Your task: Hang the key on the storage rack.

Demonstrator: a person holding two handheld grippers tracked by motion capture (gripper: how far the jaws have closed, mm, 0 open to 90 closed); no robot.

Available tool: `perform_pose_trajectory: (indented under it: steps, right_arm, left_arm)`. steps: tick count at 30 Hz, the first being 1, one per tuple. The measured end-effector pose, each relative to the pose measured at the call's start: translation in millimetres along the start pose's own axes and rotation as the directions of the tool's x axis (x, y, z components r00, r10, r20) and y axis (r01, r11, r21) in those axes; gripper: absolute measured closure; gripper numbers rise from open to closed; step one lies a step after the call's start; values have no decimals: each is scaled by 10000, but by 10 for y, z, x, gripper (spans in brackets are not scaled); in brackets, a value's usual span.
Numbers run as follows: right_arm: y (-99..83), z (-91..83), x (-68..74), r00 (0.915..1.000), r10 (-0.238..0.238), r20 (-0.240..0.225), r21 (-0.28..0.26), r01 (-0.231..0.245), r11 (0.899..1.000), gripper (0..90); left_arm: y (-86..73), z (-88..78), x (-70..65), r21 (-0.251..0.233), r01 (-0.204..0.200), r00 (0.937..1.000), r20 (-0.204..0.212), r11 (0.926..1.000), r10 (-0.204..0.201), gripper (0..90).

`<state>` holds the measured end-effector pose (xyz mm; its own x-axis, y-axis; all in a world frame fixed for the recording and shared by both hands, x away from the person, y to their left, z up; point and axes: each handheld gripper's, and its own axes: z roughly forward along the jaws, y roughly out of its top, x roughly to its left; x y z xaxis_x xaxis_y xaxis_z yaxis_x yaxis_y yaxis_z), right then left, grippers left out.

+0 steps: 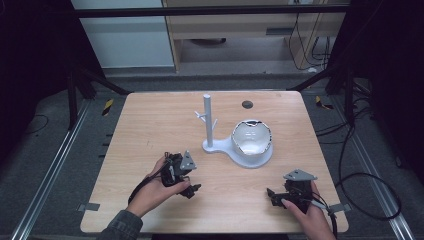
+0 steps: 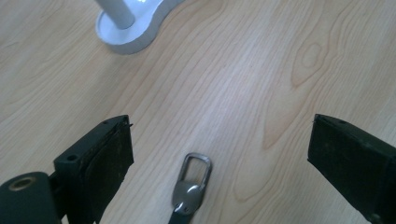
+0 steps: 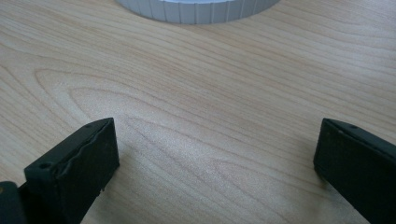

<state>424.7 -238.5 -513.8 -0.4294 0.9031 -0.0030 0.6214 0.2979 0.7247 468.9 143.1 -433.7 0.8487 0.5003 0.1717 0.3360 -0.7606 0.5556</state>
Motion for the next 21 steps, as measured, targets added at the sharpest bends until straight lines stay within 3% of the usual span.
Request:
perform_pose_trajectory:
  steps: [2,5,10,15,17,21]
  right_arm:
    - [-1,-1,-2,10000,-22,-14,1,22,10000,4]
    - [-5,-4,-7,9999,-54,-93,7,54,10000,4]
    - [-6,-5,-9,9999,-65,-111,10,65,10000,4]
    - [6,5,-12,10000,-51,-55,9,51,10000,4]
    - [10,2,-11,9999,-4,-107,30,4,10000,4]
    - [5,2,-18,9999,-111,-86,4,111,9999,7]
  left_arm:
    - [16,-14,33,342,63,10000,-31,9994,-62,34]
    - [56,-14,69,1105,-376,9991,-143,9932,394,37]
    - [168,-47,127,1463,-260,9997,48,9889,256,41]
    - [287,-33,72,2041,-991,9950,333,9739,943,76]
    - [308,-32,74,2233,-1002,9947,442,9696,926,77]
    - [295,0,142,3122,-958,9948,625,9452,802,91]
